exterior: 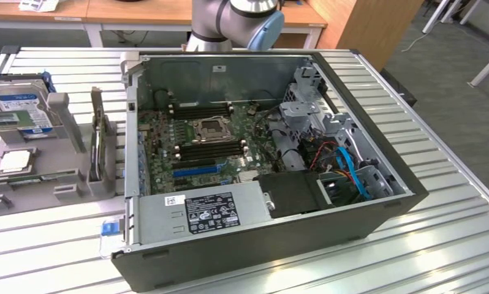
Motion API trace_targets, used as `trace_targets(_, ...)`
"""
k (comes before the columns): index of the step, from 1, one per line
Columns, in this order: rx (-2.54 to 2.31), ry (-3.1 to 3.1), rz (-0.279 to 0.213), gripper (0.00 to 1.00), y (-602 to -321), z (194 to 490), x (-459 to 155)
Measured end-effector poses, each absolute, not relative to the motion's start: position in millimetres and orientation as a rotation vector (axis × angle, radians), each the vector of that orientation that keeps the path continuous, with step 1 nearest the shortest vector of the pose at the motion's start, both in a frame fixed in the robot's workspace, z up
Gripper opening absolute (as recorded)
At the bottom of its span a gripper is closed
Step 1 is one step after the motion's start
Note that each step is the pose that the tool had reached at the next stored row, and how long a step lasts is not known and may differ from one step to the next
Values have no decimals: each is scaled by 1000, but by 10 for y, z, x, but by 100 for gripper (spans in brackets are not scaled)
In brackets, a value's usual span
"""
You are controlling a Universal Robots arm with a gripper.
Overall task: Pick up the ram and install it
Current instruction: 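Pick up the ram and move it above insertion slot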
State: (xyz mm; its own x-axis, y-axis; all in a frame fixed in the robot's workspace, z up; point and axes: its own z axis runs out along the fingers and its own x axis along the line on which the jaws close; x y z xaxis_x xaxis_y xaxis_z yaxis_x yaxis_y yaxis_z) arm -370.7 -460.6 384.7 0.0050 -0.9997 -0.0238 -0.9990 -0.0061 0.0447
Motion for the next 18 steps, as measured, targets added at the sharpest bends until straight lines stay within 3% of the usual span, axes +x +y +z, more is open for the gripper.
trace_targets(18,2216,-2204,-76,12,-4606,3902,-3707)
